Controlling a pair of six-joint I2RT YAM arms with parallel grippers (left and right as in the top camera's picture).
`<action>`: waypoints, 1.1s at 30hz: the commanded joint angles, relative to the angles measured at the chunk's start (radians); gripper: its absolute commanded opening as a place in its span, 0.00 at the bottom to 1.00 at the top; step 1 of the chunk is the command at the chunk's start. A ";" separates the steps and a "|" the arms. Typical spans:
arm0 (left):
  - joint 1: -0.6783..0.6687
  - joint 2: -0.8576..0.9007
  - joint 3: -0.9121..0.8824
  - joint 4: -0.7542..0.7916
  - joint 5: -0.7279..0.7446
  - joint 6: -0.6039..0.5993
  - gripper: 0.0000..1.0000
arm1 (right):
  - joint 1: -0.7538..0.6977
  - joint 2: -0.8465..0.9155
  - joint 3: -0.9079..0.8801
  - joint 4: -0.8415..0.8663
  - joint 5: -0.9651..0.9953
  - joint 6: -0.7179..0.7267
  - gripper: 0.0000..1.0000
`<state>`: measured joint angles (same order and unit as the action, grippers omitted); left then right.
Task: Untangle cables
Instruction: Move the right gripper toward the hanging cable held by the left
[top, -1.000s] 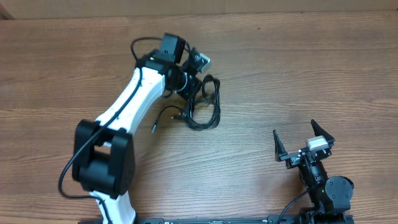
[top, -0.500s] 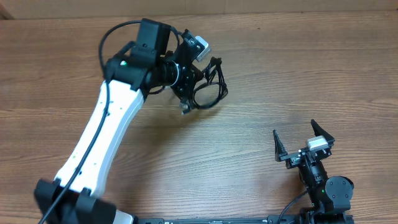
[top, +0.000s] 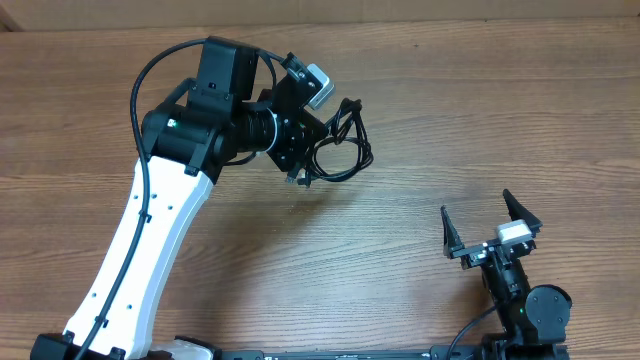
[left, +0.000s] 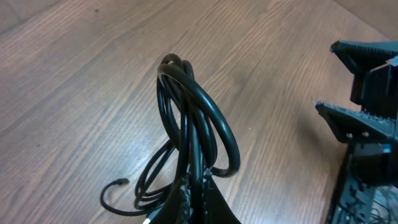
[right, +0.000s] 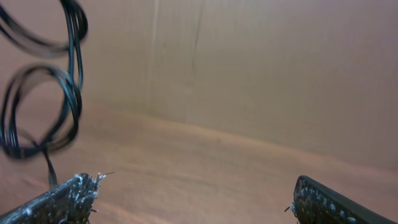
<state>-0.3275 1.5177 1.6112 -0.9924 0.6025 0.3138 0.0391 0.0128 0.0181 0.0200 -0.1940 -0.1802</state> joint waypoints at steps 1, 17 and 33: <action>-0.002 -0.041 0.030 -0.004 0.066 -0.035 0.04 | -0.001 -0.010 0.008 0.026 -0.009 0.150 1.00; -0.011 -0.106 0.030 -0.089 0.158 -0.040 0.04 | -0.001 0.088 0.497 -0.522 -0.046 0.371 1.00; -0.098 -0.106 0.030 -0.026 0.158 0.050 0.04 | -0.001 0.579 0.908 -0.866 -0.325 0.367 1.00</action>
<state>-0.4133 1.4342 1.6115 -1.0348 0.7280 0.3405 0.0391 0.5419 0.8967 -0.8597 -0.4400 0.1867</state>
